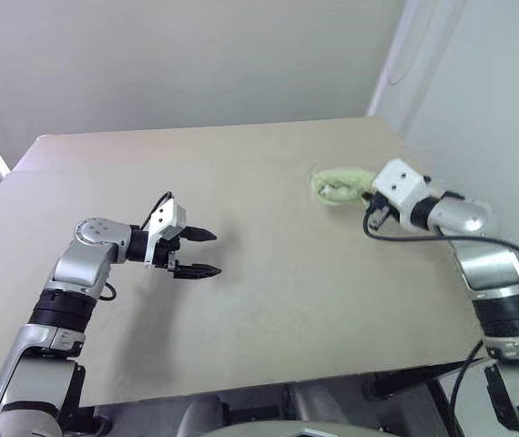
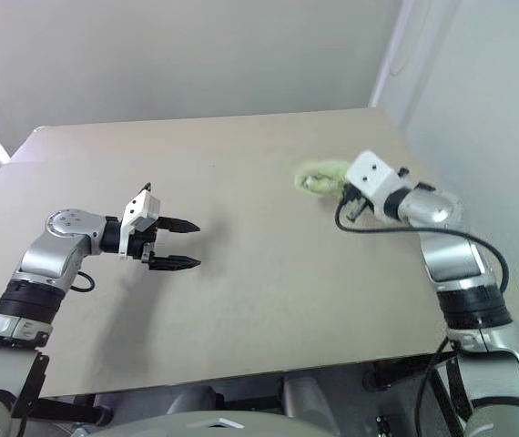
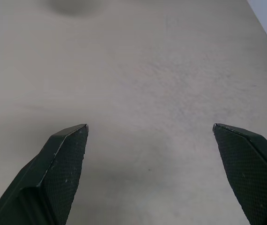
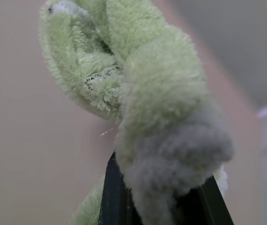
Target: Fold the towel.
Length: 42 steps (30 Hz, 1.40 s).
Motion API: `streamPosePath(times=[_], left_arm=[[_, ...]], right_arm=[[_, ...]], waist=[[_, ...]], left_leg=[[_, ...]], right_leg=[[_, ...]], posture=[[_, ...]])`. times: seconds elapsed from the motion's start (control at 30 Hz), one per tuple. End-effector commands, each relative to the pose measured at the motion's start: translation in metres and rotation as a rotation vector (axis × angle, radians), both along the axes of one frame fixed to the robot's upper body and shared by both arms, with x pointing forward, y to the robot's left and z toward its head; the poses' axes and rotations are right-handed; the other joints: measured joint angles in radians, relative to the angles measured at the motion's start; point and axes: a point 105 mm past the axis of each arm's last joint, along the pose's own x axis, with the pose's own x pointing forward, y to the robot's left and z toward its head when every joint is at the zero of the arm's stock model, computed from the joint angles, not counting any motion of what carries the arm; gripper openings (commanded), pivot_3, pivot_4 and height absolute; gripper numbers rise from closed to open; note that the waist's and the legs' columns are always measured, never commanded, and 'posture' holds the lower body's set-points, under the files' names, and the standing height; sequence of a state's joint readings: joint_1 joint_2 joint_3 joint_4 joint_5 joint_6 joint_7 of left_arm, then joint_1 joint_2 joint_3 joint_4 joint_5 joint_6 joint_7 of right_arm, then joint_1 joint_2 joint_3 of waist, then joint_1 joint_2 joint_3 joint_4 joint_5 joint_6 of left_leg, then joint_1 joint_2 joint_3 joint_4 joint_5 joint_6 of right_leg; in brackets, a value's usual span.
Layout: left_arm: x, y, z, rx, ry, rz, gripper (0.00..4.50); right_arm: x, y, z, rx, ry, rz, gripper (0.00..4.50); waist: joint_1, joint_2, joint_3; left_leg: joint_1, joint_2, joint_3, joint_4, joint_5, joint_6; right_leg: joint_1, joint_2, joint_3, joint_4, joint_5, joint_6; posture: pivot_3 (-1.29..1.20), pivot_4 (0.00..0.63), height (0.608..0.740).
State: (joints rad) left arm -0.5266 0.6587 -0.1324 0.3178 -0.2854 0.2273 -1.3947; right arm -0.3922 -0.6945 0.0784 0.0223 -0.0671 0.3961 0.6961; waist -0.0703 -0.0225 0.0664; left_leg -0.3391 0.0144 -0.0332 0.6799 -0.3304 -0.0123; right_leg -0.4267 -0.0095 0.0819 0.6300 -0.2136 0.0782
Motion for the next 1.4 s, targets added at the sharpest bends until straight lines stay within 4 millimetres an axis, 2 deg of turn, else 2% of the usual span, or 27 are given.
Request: streamPosePath(times=[0.03,0.13,0.2,0.27,0.37,0.6,0.77,0.9,1.0,1.07,1.13,1.23,1.3,1.4], left_arm=[[0.005,0.000,0.014,-0.005,-0.055,-0.005,4.50],[0.005,-0.001,0.015,-0.005,-0.058,-0.008,4.50],[0.004,-0.001,0.014,-0.002,-0.060,-0.009,4.50],[0.003,0.000,0.012,0.005,-0.060,-0.010,4.50],[0.004,0.003,0.010,0.013,-0.061,-0.005,4.50],[0.007,0.006,0.004,0.020,-0.063,0.003,4.50],[0.008,0.003,0.003,0.002,-0.055,-0.004,4.50],[0.009,0.004,0.001,0.006,-0.056,-0.007,4.50],[0.008,0.006,0.001,0.008,-0.055,-0.005,4.50],[0.009,0.008,0.001,0.010,-0.054,0.000,4.50],[0.009,0.009,0.001,0.012,-0.055,0.003,4.50],[0.009,0.009,-0.001,0.014,-0.055,0.005,4.50],[0.009,0.008,-0.003,0.016,-0.055,0.004,4.50],[0.006,0.006,-0.005,0.024,-0.055,-0.004,4.50]], right_arm=[[-0.009,0.015,-0.015,0.016,0.006,0.038,0.03],[-0.015,0.014,-0.035,0.002,0.052,0.017,0.03],[-0.023,0.005,-0.054,-0.072,0.103,0.025,0.03],[-0.030,-0.005,-0.062,-0.119,0.132,0.036,0.03],[-0.037,-0.014,-0.059,-0.151,0.140,0.070,0.03],[-0.028,-0.018,-0.028,-0.143,0.011,0.088,0.03],[-0.040,-0.006,-0.032,-0.096,0.089,0.158,1.52],[-0.045,0.001,-0.032,-0.088,0.103,0.189,3.01],[-0.048,0.008,-0.020,0.018,0.125,0.199,4.04],[-0.051,0.008,-0.006,0.109,0.151,0.193,4.04],[-0.051,0.008,0.015,0.248,0.161,0.167,4.04],[-0.038,0.008,0.047,0.475,0.149,0.089,4.04],[-0.029,0.008,0.054,0.560,0.160,0.030,4.04],[-0.017,0.012,0.042,0.611,0.194,-0.063,4.04]], waist=[[0.000,0.000,0.000],[0.001,0.001,0.000],[0.001,0.001,0.000],[0.003,0.001,0.000],[0.011,0.001,0.000],[0.025,0.001,0.000],[0.026,0.001,0.000],[0.025,0.001,0.000],[0.025,0.001,0.000],[0.026,0.001,0.000],[0.025,0.001,0.000],[0.024,0.001,0.000],[0.024,0.001,0.000],[0.026,0.001,0.000]], left_leg=[[0.000,0.000,0.000,0.000,0.000,0.000],[0.001,0.000,0.000,0.002,0.000,0.000],[0.001,0.000,0.001,0.003,0.000,0.000],[0.001,0.000,0.000,0.003,0.000,0.000],[0.000,0.000,0.000,0.003,0.000,0.000],[0.001,-0.001,0.000,0.003,0.000,0.000],[0.001,-0.001,0.000,0.003,0.000,0.000],[0.000,-0.001,0.000,0.003,0.000,0.000],[0.001,-0.001,0.001,0.003,0.000,0.000],[0.001,-0.001,0.000,0.003,0.000,0.000],[0.001,-0.001,0.000,0.003,0.000,0.000],[0.001,-0.001,0.001,0.004,0.000,0.000],[0.001,0.000,0.001,0.004,0.000,0.000],[0.001,0.000,-0.001,0.003,0.000,0.000]], right_leg=[[0.000,0.000,0.000,0.000,0.000,0.000],[0.000,0.000,0.001,0.001,0.000,0.000],[0.001,0.000,0.001,0.001,0.000,0.000],[0.001,0.000,0.001,0.001,0.000,0.000],[0.001,0.000,0.000,0.000,0.000,0.001],[0.001,0.000,0.000,0.000,0.000,0.001],[0.001,0.000,0.000,0.000,0.000,0.001],[0.001,0.000,0.001,0.000,0.000,0.001],[0.001,0.000,0.001,0.001,0.000,0.001],[0.001,0.000,0.000,0.001,0.000,0.001],[0.001,0.000,0.000,0.001,0.000,0.001],[0.001,0.000,0.001,0.001,0.000,0.001],[0.001,0.000,0.001,0.001,0.001,0.000],[0.001,0.001,-0.001,0.002,0.001,0.000]], posture=[[0.00,0.000,0.712],[0.00,0.000,0.712],[0.00,0.000,0.712],[0.00,0.000,0.712],[0.00,0.000,0.712],[0.00,0.000,0.712],[0.00,0.000,0.712],[0.00,0.000,0.712],[0.00,0.000,0.712],[0.00,0.000,0.712],[0.00,0.000,0.712],[0.00,0.000,0.712],[0.00,0.000,0.712],[0.00,0.000,0.712]])
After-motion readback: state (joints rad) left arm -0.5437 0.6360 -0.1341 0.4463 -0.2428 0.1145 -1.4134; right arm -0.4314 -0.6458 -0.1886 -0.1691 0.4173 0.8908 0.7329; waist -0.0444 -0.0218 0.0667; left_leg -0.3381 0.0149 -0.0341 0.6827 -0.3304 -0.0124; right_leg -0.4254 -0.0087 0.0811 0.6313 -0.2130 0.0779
